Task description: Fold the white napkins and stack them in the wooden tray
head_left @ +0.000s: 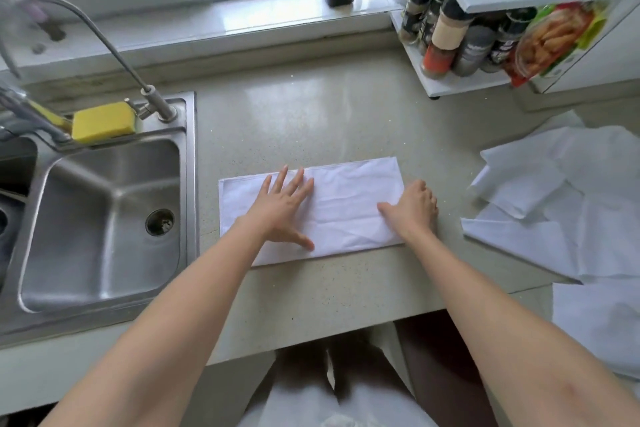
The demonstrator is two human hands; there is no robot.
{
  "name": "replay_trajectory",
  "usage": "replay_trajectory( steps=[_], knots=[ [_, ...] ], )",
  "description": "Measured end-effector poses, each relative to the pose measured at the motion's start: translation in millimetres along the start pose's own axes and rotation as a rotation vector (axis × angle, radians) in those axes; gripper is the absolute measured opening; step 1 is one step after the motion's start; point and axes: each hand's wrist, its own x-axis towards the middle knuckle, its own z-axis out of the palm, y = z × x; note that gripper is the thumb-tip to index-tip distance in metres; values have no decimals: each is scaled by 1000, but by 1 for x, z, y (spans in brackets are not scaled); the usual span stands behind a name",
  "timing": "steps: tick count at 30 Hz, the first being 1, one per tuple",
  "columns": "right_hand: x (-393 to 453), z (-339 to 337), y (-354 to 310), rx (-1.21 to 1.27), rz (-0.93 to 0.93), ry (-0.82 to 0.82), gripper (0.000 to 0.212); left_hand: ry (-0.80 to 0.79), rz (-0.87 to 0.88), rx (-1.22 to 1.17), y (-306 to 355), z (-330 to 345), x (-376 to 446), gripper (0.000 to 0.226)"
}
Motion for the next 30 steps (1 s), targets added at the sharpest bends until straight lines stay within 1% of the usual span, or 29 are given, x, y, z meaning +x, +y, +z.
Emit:
replay_trajectory(
  steps=[1,2,4,5,7,9,12,15,18,22,23,24,25,26,27,28,29,30],
  knots=[
    [4,-2,-1,50,28,-42,58,-34,-8,-5,0,1,2,132],
    [8,-4,-2,94,26,-82,47,-61,-19,-23,0,3,4,136],
    [15,-6,0,188,-32,-152,17,-85,-38,-54,3,6,6,142],
    [18,-5,3,246,-57,-173,15,-90,-46,-52,5,8,6,144],
    [22,-6,13,331,-90,-165,19,-95,-60,-29,9,8,7,146],
    [25,-11,25,351,-166,-137,21,-104,-71,-21,18,6,8,148],
    [31,-22,43,337,-274,-95,36,-123,-80,-51,37,5,12,151],
    [35,-35,57,333,-314,-30,48,-129,-100,-86,53,4,21,153],
    [38,-50,59,374,-325,29,51,-122,-122,-101,64,-2,31,155],
    [33,-69,40,477,-315,99,48,-124,-116,-154,74,-6,35,153],
    [29,-74,32,499,-321,114,48,-76,-104,-235,72,-8,33,148],
    [24,-78,22,520,-334,123,47,15,-100,-380,66,-10,30,139],
    [19,-80,13,539,-346,126,44,133,-113,-591,57,-14,24,124],
    [13,-80,2,554,-356,124,37,254,-150,-870,46,-18,17,105],
    [6,-79,-9,573,-363,112,29,337,-220,-1197,34,-20,8,85],
    [-3,-75,-21,597,-372,87,20,378,-320,-1525,21,-21,-1,69],
    [-14,-69,-33,620,-385,52,14,373,-428,-1802,8,-19,-9,62],
    [-26,-60,-45,630,-400,13,11,343,-514,-1974,-4,-14,-17,63]
  ],
)
